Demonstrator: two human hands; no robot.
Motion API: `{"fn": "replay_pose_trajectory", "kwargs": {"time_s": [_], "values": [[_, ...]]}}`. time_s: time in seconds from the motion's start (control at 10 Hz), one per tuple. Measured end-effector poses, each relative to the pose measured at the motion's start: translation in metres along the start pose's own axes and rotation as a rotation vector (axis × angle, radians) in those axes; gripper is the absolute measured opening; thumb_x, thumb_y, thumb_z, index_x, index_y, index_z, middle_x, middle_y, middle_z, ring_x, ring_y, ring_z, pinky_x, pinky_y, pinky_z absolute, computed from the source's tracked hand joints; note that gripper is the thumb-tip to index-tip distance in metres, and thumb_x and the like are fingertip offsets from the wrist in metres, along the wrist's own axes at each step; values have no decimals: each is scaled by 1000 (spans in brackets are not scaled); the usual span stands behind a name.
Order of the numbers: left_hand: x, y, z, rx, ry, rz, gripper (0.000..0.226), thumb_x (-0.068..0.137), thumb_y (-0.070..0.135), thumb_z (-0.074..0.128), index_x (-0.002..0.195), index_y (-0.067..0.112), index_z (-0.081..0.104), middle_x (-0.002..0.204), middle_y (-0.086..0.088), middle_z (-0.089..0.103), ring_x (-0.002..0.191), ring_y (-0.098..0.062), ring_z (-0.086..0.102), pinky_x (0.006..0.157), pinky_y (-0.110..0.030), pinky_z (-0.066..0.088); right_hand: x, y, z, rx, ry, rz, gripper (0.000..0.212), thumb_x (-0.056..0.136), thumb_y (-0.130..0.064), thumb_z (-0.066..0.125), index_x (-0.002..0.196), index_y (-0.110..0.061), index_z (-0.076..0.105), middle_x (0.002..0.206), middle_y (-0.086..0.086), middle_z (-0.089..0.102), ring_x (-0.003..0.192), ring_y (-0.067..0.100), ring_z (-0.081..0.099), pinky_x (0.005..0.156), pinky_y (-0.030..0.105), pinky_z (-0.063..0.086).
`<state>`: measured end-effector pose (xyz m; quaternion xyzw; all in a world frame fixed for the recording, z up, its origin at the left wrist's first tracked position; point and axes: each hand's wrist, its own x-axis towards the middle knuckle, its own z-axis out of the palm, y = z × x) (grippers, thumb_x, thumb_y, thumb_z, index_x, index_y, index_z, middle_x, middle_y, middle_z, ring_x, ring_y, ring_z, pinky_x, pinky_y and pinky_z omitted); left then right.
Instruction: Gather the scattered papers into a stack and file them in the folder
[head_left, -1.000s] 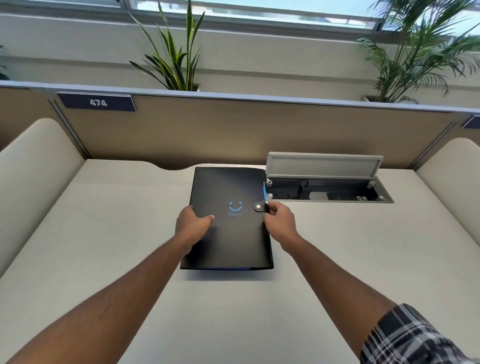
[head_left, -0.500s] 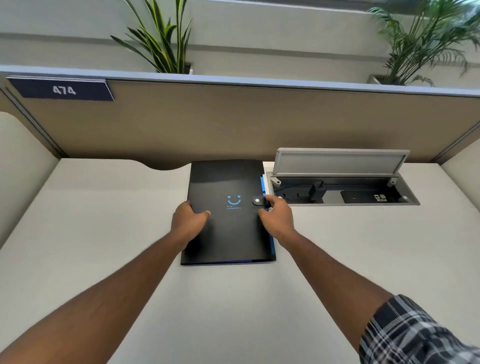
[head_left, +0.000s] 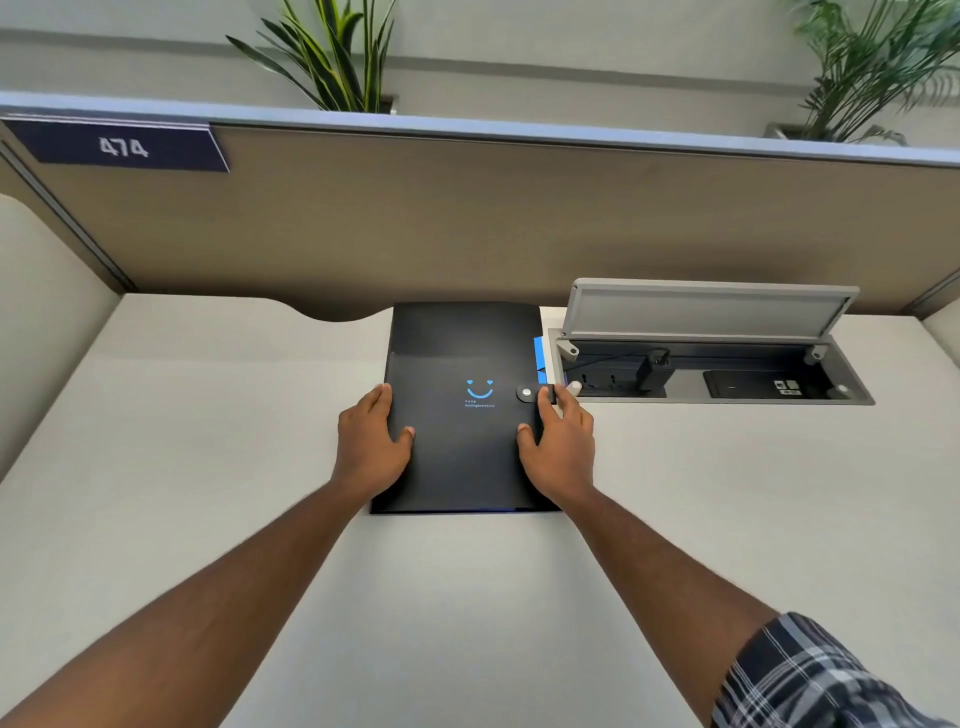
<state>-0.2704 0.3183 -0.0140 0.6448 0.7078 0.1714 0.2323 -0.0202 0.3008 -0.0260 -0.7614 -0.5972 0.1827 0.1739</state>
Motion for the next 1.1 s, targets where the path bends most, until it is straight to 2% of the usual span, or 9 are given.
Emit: {"fn": "replay_pose_trajectory", "kwargs": {"time_s": [0.3,0.5,0.6,0.8,0.9,1.0,1.1], "values": [[2,-2,1,5,-4,0,71,95,33,60,155,13,27,158,-5,33,141,-30,32,118,-40,25,3,5,-2,-19,-31,-23,66,102,-44,52,161,-22,32,169,1,24,148,30,27,119,41,34],[-10,1,-2,-32,-61,-1,74,94,31,62,155,10,25,161,-8,26,147,-27,25,121,-38,19,2,10,-14,173,-103,-23,72,103,-44,54,163,-17,24,171,1,22,154,27,23,125,39,22],[-29,6,-1,-43,-92,-21,77,94,32,63,155,9,23,163,-9,19,149,-26,20,122,-37,19,-7,14,-23,201,-152,-29,74,103,-42,56,162,-13,23,171,4,23,157,24,21,127,37,19],[-81,6,-2,-46,-137,-14,76,95,32,61,155,9,23,164,-12,13,151,-27,15,121,-38,20,-41,29,-46,174,-240,-51,67,104,-40,54,159,-10,31,167,7,32,153,24,29,124,35,24],[-111,7,0,37,-156,33,75,95,35,60,155,9,23,164,-14,9,150,-30,14,120,-38,20,-63,35,-60,141,-296,-59,66,105,-43,52,159,-12,31,165,7,34,151,24,33,122,36,28],[-133,13,1,218,-201,-2,76,95,47,54,156,16,20,165,-11,5,150,-34,9,119,-48,20,-85,44,-74,80,-356,-76,71,104,-48,51,162,-15,26,168,6,30,153,24,31,122,38,28],[-153,29,2,422,-236,9,73,97,54,44,156,21,17,166,-8,4,152,-36,1,119,-56,11,-110,53,-84,-4,-368,-85,75,103,-55,47,163,-17,23,169,6,27,154,26,29,124,42,29]]}}
